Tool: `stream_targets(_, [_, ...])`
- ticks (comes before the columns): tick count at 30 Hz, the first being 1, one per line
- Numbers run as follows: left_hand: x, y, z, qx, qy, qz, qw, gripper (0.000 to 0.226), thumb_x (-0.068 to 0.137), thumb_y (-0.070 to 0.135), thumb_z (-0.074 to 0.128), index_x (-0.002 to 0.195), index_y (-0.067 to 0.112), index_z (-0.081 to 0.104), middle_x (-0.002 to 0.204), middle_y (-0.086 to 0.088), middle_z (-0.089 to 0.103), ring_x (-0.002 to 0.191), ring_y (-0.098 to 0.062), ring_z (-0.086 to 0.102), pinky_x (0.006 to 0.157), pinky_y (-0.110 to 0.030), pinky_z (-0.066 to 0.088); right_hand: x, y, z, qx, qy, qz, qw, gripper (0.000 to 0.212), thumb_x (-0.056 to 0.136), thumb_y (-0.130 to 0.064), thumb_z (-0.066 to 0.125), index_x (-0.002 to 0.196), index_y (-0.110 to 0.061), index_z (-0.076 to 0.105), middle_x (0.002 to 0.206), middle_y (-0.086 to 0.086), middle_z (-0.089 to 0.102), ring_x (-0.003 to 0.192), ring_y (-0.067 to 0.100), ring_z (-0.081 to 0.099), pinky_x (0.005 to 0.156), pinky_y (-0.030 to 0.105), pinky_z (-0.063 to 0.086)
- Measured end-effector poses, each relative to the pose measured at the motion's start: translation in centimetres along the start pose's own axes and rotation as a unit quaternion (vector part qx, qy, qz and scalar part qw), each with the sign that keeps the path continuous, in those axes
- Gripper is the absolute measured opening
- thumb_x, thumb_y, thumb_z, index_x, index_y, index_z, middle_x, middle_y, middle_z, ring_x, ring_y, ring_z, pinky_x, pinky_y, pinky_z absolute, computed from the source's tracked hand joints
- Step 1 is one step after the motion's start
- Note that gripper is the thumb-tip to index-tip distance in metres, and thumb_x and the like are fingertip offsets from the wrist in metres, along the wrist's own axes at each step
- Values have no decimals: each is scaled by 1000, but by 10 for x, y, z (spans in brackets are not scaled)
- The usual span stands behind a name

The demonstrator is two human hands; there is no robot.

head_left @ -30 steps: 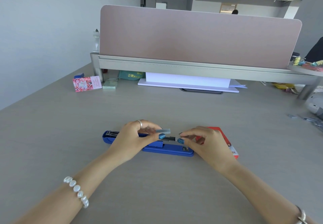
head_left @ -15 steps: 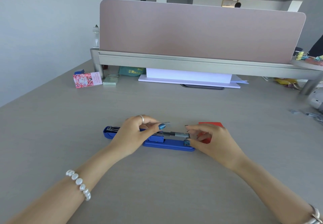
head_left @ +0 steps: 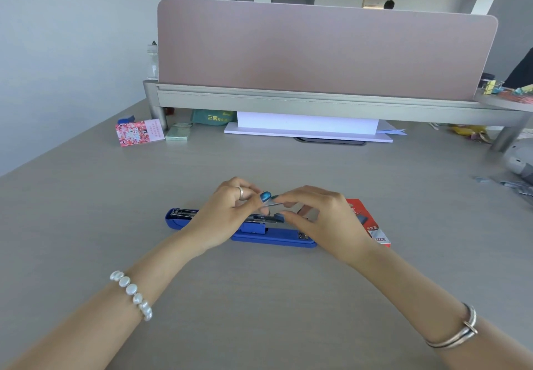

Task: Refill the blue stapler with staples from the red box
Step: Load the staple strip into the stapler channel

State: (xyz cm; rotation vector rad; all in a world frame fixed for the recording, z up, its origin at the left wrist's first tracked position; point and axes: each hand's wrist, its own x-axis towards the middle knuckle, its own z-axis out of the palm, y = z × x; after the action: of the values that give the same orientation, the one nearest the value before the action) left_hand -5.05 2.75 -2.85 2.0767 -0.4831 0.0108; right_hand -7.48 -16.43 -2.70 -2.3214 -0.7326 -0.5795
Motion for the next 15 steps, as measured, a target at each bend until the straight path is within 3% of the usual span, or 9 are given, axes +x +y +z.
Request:
stream_targets(4, [1, 0, -1, 14, -16, 0, 1000, 30, 91, 35, 48, 77, 23, 72, 108, 8, 52, 91, -1, 55, 66, -2, 34, 2, 5, 3, -12, 14, -3, 1000, 23, 77, -13, 69, 99, -20, 69, 94, 3, 60, 77, 10, 58, 71, 19, 51])
stream_targets(6, [1, 0, 0, 6, -27, -2, 1000, 30, 91, 35, 48, 79, 22, 72, 108, 6, 53, 88, 0, 56, 65, 0, 34, 2, 4, 4, -9, 10, -12, 1000, 21, 78, -13, 68, 98, -18, 69, 98, 3, 66, 83, 9, 60, 75, 20, 52])
stream_targets(10, [1, -2, -3, 42, -22, 10, 999, 20, 89, 43, 47, 84, 33, 64, 104, 9, 54, 100, -5, 53, 83, -18, 39, 2, 2, 3, 12, 10, -3, 1000, 19, 80, -8, 66, 96, -16, 70, 85, 4, 71, 74, 9, 59, 72, 22, 51])
stream_targets(15, [-3, -11, -20, 80, 5, -18, 997, 29, 86, 49, 48, 89, 26, 65, 102, 7, 63, 94, -7, 59, 85, -27, 44, -2, 7, 1, 0, -25, 22, 999, 19, 78, -10, 67, 93, -21, 71, 83, -10, 65, 78, 5, 54, 71, 12, 44])
